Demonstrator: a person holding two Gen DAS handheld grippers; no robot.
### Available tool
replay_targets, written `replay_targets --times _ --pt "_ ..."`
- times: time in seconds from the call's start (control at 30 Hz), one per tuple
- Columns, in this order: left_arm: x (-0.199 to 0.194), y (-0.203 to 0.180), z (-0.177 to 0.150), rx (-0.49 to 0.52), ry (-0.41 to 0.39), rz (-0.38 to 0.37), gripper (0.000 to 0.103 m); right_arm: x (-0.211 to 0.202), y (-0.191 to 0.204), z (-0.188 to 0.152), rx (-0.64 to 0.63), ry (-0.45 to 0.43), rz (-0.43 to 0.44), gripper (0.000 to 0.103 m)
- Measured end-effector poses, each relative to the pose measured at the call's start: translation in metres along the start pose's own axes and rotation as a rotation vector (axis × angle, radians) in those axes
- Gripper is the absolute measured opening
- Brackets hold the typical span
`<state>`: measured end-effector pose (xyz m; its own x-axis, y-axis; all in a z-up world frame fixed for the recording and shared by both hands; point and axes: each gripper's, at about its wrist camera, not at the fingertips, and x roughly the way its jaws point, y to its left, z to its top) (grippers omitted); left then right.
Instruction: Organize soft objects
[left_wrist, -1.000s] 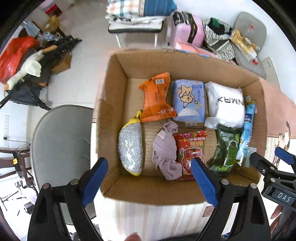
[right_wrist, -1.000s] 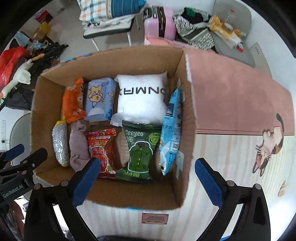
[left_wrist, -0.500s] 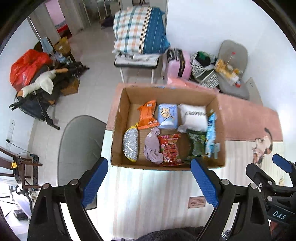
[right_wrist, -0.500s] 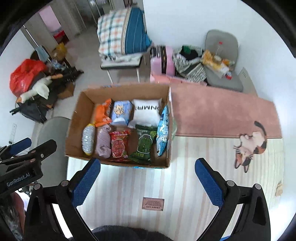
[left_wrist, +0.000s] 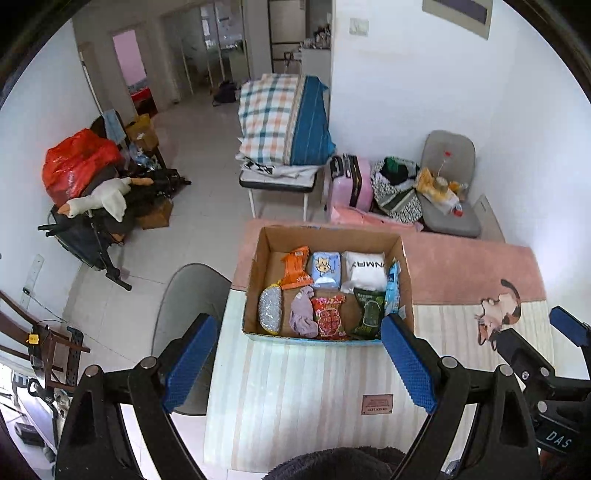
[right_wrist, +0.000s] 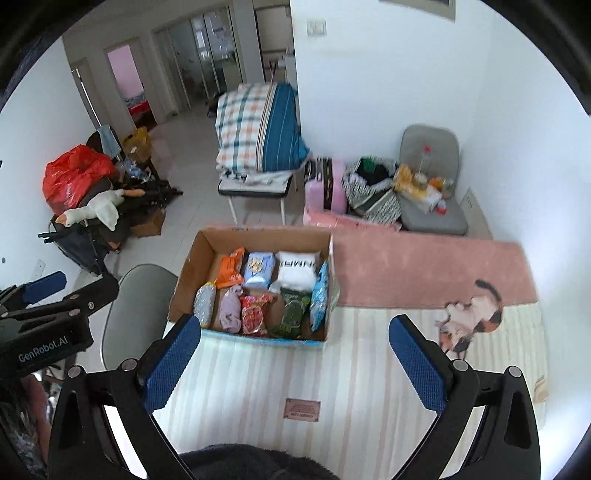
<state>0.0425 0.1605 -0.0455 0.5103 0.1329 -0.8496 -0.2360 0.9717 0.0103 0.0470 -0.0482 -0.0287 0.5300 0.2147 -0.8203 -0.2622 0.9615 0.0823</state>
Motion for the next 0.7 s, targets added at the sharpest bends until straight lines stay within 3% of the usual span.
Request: replay_targets --times 0.37,0.7 --pt "-0.02 0.007 -0.008 -0.041 -0.042 0.002 0.092 -0.036 0.0 0.0 -0.006 -0.058 -0.01 0.103" --pt "-0.013 0.007 -0.013 -0.03 -0.039 -0.003 0.092 -0.025 0.001 0.002 0.009 -0.062 -0.037 0.103"
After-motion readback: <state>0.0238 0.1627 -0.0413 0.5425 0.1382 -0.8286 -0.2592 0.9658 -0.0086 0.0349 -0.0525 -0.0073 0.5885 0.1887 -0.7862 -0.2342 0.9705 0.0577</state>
